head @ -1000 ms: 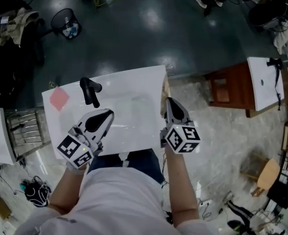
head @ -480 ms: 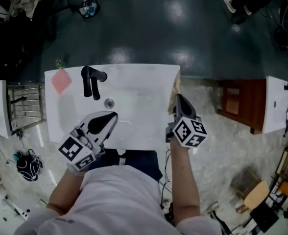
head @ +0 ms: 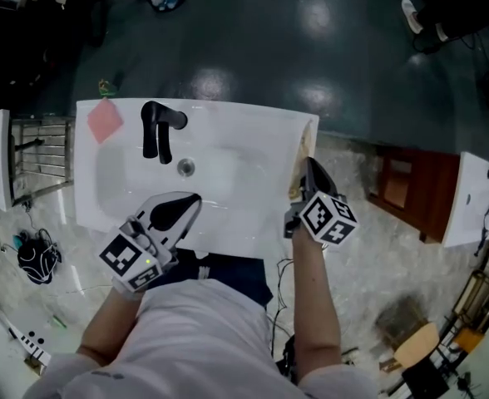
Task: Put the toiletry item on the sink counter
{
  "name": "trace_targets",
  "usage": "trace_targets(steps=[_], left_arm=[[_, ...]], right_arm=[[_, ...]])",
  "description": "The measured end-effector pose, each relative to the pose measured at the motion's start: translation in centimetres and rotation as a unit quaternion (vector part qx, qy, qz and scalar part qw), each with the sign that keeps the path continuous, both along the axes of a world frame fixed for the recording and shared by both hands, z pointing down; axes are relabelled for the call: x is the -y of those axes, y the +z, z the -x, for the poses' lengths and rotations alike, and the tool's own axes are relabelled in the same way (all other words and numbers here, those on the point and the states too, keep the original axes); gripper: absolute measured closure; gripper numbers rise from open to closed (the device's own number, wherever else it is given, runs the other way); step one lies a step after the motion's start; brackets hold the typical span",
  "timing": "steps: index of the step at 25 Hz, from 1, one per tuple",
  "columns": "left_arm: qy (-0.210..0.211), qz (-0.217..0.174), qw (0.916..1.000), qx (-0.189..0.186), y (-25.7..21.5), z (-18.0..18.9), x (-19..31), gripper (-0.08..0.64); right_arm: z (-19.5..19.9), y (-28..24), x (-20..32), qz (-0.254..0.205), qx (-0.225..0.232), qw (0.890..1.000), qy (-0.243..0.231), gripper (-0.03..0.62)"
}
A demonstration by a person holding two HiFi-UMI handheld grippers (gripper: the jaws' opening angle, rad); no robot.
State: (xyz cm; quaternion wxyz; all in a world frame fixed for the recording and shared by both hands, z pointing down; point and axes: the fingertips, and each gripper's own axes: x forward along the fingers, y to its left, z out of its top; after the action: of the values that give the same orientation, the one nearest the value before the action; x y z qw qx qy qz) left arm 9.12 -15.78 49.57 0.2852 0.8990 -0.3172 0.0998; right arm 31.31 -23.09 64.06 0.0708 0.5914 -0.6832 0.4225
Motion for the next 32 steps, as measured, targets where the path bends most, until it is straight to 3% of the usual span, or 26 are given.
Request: trace_targets(steps=[18, 32], left_arm=[[-0.023, 0.012, 0.9997, 0.002, 1.2, 1.6, -0.6, 0.543], [-0.009, -0.017, 0.9998, -0.008, -2.1, 2.6, -0.7, 0.543]], right_arm=[[0.5, 1.7, 0.8, 0.028, -0.008, 1.0, -0.007, 0.569], [0.8, -3.2, 0.1, -0.007, -0.016, 1.0, -0.004, 0.569]])
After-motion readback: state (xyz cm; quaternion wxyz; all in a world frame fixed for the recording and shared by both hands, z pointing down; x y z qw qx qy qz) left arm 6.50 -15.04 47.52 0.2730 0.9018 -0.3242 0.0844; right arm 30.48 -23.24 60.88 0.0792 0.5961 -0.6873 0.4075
